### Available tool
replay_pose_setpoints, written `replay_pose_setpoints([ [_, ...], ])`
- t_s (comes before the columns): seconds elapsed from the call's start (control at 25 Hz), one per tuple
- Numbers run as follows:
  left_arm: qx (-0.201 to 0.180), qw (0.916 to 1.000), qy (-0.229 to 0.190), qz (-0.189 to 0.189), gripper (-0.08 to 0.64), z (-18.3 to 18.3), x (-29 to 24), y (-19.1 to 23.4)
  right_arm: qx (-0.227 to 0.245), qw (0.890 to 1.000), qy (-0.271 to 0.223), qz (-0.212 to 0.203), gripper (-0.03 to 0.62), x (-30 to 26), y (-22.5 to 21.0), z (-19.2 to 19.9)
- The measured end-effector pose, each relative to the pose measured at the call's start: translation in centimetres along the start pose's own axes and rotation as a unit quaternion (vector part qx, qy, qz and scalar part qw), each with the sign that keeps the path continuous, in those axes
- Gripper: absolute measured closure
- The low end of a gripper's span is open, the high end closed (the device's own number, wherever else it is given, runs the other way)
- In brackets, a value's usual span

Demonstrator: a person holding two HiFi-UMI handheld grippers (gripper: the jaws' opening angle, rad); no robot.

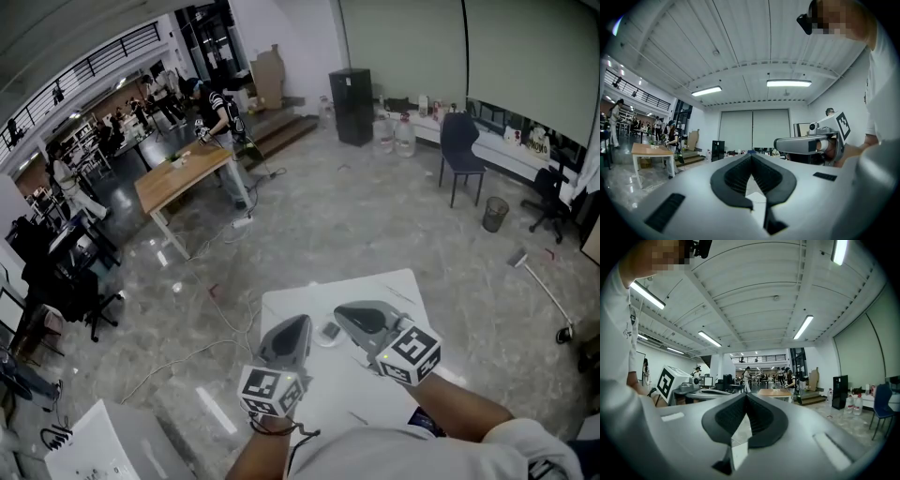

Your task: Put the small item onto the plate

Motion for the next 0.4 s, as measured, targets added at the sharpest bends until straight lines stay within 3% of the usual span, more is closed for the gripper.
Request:
replay_pose_setpoints([
  [0.4, 0.012, 0.9997, -0.015, -0.012, 0.554, 0.2, -1.3, 1.2, 0.003, 1.0, 0.006, 0.003, 0.589, -1.9, -2.1, 0.2],
])
Point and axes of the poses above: the fingertips, and each gripper's own axes: x backward along the fingers, y to its left, z out of its underside, the point moved 6 cm from there along x, backward along the fingers, and after that the axes turned 2 degrees about -x, right-handed, at the moved point
